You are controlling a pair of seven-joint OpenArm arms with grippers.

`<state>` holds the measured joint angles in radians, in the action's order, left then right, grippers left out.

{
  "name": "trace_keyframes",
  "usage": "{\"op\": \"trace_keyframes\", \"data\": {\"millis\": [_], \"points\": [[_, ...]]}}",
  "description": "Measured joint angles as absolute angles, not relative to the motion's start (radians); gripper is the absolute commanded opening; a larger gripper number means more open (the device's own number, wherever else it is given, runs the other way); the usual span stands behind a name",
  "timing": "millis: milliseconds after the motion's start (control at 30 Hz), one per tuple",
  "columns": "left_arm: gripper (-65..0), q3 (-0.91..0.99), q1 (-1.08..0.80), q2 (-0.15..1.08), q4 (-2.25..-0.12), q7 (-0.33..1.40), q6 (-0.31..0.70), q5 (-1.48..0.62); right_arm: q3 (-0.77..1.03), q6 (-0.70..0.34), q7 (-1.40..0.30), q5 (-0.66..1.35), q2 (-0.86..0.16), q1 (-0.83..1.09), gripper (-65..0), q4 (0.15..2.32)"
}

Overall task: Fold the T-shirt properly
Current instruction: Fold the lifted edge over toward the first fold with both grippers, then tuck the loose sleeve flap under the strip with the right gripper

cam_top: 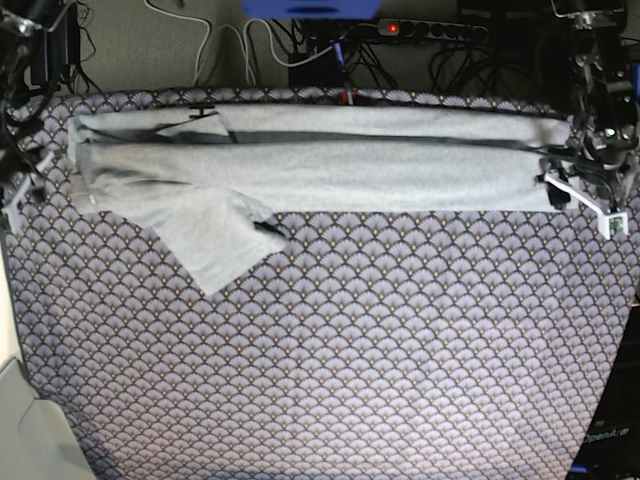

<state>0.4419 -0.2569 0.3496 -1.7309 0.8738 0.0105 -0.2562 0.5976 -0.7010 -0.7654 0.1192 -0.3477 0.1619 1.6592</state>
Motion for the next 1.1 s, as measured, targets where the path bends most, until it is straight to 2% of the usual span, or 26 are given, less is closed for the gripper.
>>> {"op": "trace_keyframes", "data": {"millis": [200,400,500,933,1100], "points": [[-18.9,0.444,-0.253,0.327,-1.829,0.99,0.004,-0.249,0.388,-0.699,-0.854,0.121,-0.411,-0.035,-38.1,1.615],[-18.8,0.444,-0.265,0.298,-1.841,1.045,0.01,-0.251,0.152,-0.702,-0.861,0.133,-0.389,-0.177,-38.1,1.418],[-18.8,0.442,-0.265,0.296,-1.839,1.064,0.01,-0.251,0.101,-0.702,-0.872,0.112,-0.376,-0.213,-38.1,1.353],[-18.8,0.443,-0.269,0.296,-1.84,1.077,0.007,-0.247,-0.056,-0.702,-0.87,0.118,-0.269,-0.261,-38.1,1.348],[-18.8,0.442,-0.286,0.3,-1.84,1.074,0.01,-0.245,-0.075,-0.702,-0.842,0.12,-0.258,-0.337,-38.1,1.241]]}}
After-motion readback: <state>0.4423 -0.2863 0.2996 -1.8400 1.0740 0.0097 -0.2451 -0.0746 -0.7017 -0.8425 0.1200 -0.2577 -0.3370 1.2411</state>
